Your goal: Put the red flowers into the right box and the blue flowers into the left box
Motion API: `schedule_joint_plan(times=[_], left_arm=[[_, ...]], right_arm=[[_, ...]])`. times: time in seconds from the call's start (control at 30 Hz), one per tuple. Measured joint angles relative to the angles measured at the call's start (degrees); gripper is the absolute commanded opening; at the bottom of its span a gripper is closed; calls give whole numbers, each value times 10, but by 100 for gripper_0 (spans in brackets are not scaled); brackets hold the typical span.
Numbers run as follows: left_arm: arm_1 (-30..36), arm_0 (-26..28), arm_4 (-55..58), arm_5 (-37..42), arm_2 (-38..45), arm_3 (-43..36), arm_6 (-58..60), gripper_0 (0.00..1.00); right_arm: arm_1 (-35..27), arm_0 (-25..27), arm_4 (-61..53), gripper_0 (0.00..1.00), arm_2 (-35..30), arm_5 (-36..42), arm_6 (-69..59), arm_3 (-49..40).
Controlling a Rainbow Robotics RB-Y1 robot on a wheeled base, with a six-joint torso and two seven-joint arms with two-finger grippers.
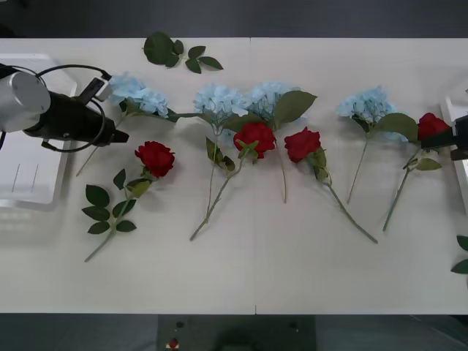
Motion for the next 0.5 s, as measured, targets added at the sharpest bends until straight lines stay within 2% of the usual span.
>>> schedule_joint_plan(times=[0.1,0.17,0.37,0.5], left_arm=[[-20,-5,-44,-1,15,10,17,97],[-38,-5,-72,-9,39,15,17,93],[-65,-5,-90,-38,60,18,17,72],[-71,-5,-105,-56,47,23,17,72]], right_arm=[[15,0,27,100,0,-1,0,25],[23,0,40,100,0,-9,0,35],[45,0,86,100,0,-20,-1,69],[69,0,117,100,0,-29,-9,96]])
